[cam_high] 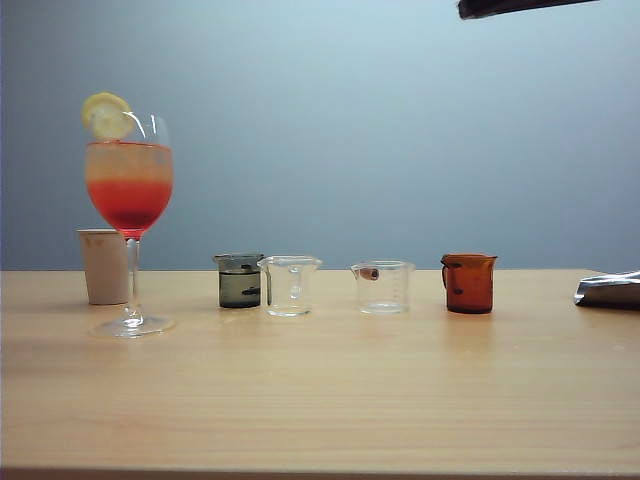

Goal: Pick up the lemon slice from the paper cup on the left and carefully insert it into the rim of the goblet.

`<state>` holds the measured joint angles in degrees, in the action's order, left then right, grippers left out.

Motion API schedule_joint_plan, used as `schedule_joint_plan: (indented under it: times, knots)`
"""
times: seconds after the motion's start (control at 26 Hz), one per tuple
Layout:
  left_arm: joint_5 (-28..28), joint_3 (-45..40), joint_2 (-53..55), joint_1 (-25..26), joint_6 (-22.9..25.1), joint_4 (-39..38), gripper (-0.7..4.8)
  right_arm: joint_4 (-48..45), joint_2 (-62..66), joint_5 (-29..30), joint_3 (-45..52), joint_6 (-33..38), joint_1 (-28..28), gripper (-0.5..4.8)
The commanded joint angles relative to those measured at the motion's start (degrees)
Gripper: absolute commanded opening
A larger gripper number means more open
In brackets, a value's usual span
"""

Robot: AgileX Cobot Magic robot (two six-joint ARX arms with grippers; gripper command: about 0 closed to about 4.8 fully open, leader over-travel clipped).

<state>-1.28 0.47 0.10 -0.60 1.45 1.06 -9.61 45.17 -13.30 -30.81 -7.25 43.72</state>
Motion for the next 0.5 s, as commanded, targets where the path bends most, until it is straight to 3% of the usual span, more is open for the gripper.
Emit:
schedule_joint_plan:
  times: [0.04, 0.19, 0.5]
  knots:
    - [0.0, 0.1, 0.0, 0.0, 0.0, 0.7, -0.04, -1.1, -1.1, -0.5, 1.1, -0.4, -0.1, -0.01]
    - [0.0, 0.1, 0.0, 0.0, 0.0, 0.7, -0.04, -1.4, -4.7, -4.6, 4.0, -0.5, -4.6, -0.01]
    - [0.0, 0.1, 0.0, 0.0, 0.0, 0.7, -0.04, -1.3, -16.7, -2.9, 12.4, -0.5, -17.4, -0.01]
